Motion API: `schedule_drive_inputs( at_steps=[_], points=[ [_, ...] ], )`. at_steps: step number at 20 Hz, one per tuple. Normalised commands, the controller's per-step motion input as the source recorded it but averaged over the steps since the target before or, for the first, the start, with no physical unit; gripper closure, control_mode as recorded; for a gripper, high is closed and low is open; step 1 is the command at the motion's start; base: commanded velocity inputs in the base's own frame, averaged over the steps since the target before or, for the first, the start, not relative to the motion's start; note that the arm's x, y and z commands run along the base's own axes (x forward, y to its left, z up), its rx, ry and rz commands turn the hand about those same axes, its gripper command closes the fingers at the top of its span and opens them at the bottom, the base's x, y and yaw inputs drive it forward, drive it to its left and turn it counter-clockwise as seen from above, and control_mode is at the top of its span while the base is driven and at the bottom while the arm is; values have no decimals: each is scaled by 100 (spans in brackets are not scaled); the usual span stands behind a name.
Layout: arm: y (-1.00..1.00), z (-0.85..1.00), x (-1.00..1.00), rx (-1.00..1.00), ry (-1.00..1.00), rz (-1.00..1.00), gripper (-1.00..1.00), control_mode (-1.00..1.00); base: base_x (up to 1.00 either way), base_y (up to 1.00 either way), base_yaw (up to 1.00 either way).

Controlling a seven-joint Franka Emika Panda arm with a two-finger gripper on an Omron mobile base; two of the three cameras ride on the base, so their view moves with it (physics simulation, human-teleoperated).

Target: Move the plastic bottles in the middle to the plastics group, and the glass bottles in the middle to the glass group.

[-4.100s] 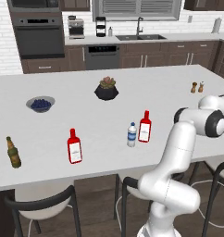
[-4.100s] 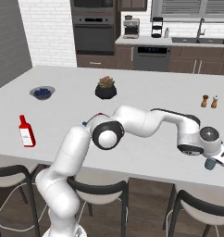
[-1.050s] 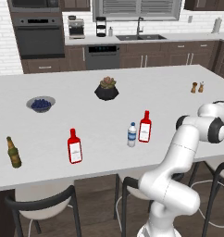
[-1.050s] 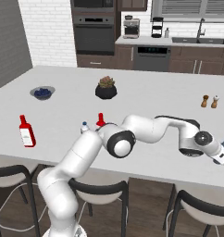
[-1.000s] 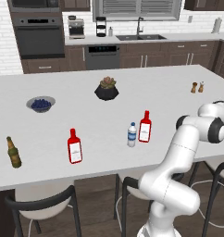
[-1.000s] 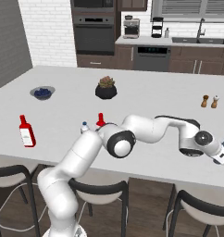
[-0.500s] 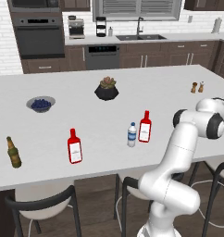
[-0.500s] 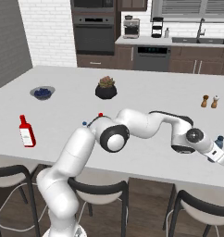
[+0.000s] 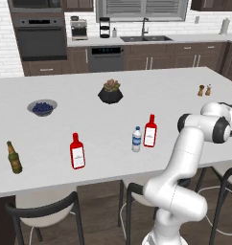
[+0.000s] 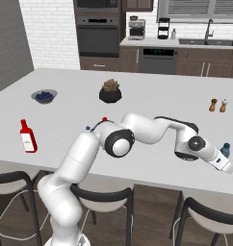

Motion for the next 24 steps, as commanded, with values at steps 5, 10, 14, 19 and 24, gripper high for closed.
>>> schedule_drive_inputs(
  at_steps=[5, 10, 14, 19, 24],
  points=[
    [0, 0, 0, -2, 0, 0, 100, -100, 0, 0, 0],
    [0, 0, 0, -4, 0, 0, 100, -100, 0, 0, 0],
    [0, 0, 0, 0, 0, 0, -100, -100, 0, 0, 0],
    [0, 0, 0, 0, 0, 0, -100, -100, 0, 0, 0],
    [0, 0, 0, 0, 0, 0, -100, -100, 0, 0, 0]
  ],
)
